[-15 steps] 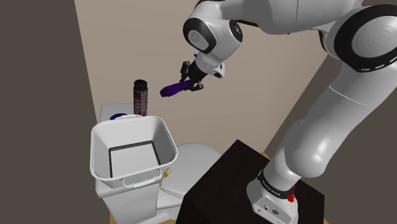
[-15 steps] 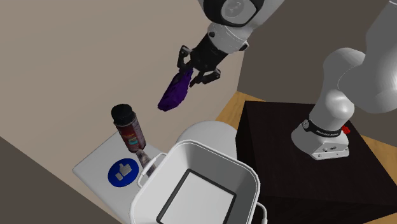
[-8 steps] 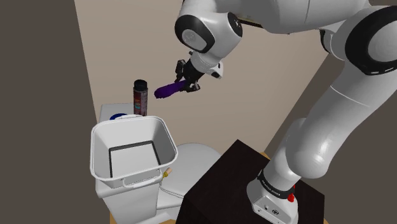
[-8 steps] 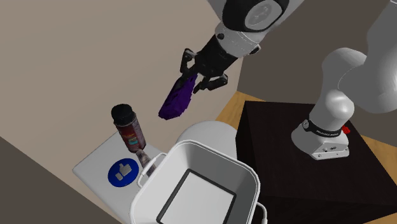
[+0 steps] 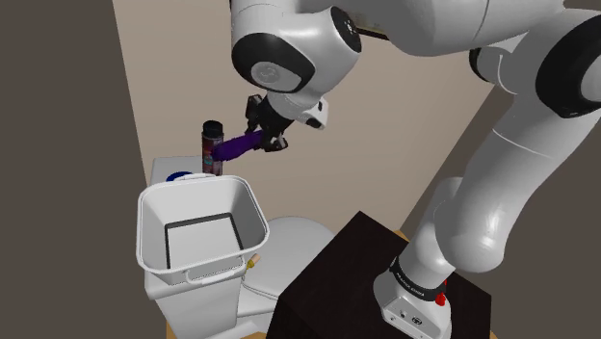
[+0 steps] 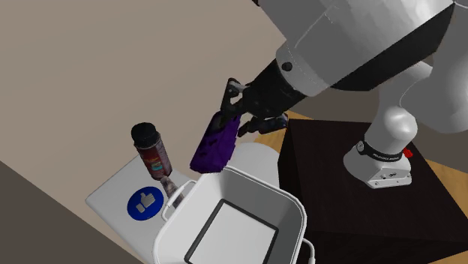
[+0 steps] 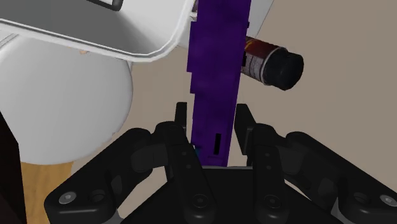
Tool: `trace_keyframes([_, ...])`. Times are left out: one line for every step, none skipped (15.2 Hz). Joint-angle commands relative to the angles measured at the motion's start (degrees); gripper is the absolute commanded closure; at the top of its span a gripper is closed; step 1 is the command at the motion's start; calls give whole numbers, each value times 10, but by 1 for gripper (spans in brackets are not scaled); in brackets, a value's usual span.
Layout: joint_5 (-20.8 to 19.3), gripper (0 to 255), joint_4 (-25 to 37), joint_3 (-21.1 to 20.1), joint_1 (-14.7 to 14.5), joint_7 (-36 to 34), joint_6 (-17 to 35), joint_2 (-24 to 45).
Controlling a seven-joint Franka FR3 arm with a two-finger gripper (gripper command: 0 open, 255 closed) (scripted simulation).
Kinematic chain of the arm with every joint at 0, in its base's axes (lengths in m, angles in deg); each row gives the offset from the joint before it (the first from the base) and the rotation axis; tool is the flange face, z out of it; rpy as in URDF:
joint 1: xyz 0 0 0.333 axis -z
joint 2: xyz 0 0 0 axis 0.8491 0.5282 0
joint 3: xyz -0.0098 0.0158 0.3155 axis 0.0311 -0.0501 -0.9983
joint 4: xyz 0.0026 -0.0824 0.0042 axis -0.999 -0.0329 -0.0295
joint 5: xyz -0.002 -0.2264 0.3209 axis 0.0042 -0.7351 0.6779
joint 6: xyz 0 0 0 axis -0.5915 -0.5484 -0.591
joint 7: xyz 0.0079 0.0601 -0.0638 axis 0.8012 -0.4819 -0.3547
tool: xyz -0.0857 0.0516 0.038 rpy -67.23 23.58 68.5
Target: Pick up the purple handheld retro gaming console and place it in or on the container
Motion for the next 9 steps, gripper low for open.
trace_keyframes([-17,255,15,-20,-20,-42,24,16])
trace_keyframes([-25,255,26,-30,-29,-60,37,25])
trace_keyframes([-33,255,37,-38,-40,-78,51,36])
trace_keyframes([-41,255,49,-46,-51,-94,65,47])
trace_keyframes([-48,255,62,-53,-62,-110,79,59])
trace_keyframes([-56,255,76,-60,-74,-125,93,72])
trace_keyframes([-64,255,91,-67,-86,-140,108,85])
trace_keyframes([-72,255,107,-72,-99,-153,123,99])
trace_keyframes([-85,255,137,-82,-120,-174,149,125])
